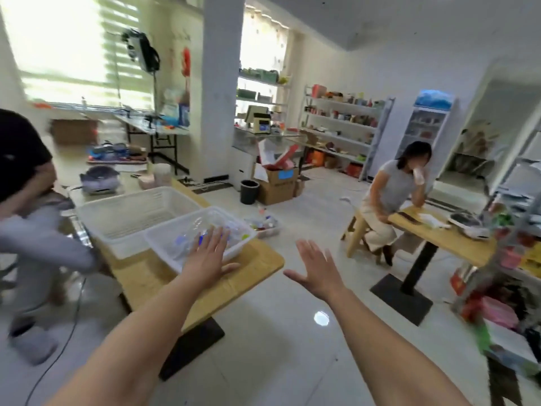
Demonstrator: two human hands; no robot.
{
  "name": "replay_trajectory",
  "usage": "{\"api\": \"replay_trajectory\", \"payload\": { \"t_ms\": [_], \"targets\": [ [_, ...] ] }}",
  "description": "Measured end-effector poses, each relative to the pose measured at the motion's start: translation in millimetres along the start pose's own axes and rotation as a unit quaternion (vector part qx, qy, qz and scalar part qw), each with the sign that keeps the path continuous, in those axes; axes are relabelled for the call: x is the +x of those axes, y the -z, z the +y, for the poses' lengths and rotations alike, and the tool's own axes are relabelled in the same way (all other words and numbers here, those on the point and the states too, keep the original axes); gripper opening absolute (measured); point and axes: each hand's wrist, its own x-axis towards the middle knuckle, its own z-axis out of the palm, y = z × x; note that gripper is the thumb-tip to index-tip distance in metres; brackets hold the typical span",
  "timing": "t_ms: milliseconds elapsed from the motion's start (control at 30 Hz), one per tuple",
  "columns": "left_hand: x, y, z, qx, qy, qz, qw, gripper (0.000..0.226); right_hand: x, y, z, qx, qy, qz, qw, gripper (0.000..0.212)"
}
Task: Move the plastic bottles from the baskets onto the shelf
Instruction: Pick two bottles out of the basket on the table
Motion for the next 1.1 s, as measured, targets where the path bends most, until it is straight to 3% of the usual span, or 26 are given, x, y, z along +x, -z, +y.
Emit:
{"api": "replay_trajectory", "payload": {
  "t_ms": [167,300,667,1100],
  "targets": [
    [-19.7,-11.3,-133.1,0.033,0.153,0.001,0.988,0.093,98.2,-31.6,-96.4,0.007,0.119,-0.006,0.993,0.087],
    [-11.9,-24.3,-191.6,0.039,0.198,-0.010,0.979,0.097,150.1,-52.3,-136.4,0.027,0.158,-0.022,0.987,0.089],
    [75.0,-82.4,-213.2,0.029,0.202,-0.067,0.977,0.093,263.6,-108.4,-125.7,0.022,0.162,-0.080,0.983,0.090],
    [222.4,-167.3,-210.6,0.005,0.245,-0.159,0.956,0.097,443.2,-211.0,-82.0,0.007,0.248,-0.173,0.953,0.099]
  ]
}}
